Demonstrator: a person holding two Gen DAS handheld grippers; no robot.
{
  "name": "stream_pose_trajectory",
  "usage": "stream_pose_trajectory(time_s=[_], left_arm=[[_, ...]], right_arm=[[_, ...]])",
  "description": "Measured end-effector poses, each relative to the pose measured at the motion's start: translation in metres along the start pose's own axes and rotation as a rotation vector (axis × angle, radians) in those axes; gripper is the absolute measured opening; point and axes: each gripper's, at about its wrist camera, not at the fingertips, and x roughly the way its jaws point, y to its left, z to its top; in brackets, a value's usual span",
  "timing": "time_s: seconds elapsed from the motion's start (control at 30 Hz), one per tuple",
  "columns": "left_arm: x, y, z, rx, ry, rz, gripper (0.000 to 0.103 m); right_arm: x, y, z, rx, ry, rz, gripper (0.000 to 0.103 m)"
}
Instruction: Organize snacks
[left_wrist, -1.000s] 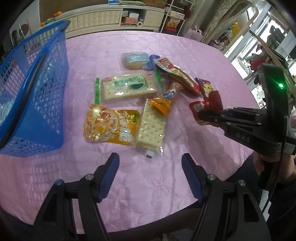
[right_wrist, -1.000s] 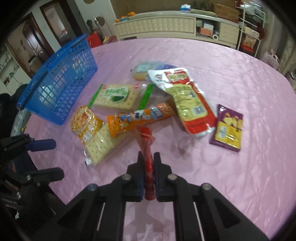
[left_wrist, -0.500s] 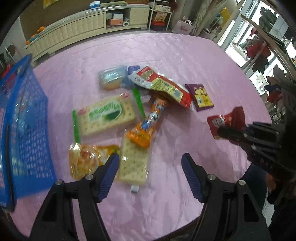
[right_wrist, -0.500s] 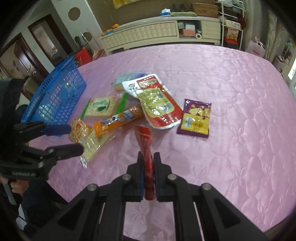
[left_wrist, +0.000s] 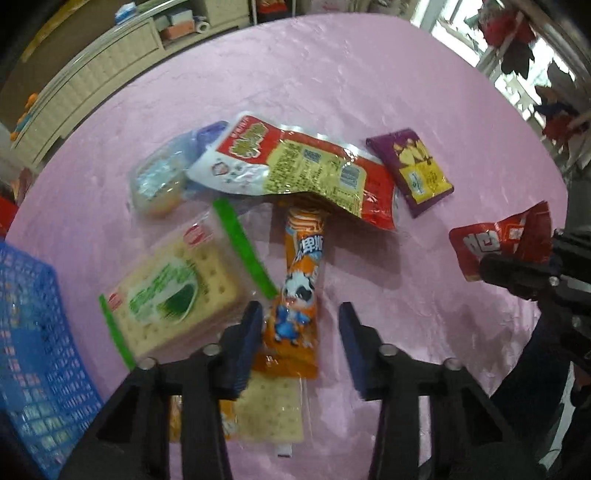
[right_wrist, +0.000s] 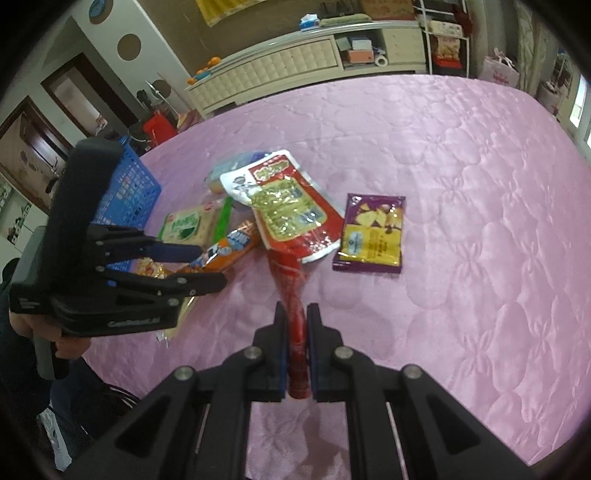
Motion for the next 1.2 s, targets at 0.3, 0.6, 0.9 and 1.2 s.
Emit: stream_pose_trajectory(time_s=[0.3,0.6,0.9,1.2], left_arm=[[0.008,-0.008,0.007,-0.028,0.002,-0.021,0.015],[-0.041,-0.01,-0.031,-0.05,-0.084,-0.027,0.014],[-0.099,0.006,-0.082,-0.09,-0.188,-0.032,0.014],[-0.15,0.044,-0.114,-0.131,-0.276,0.012,0.014]], right_arm=[[-0.002,0.001,-0.007,0.012,0.01,0.012,0.012],[-0.022,0.028,-0.012,0.009,-0.005,0.031,0.012],[-0.041,0.093,-0.011,-0.088,-0.024,0.039,0.012],[-0.048,0.151,0.009,-0.153,-0.043,0.048,0.012]])
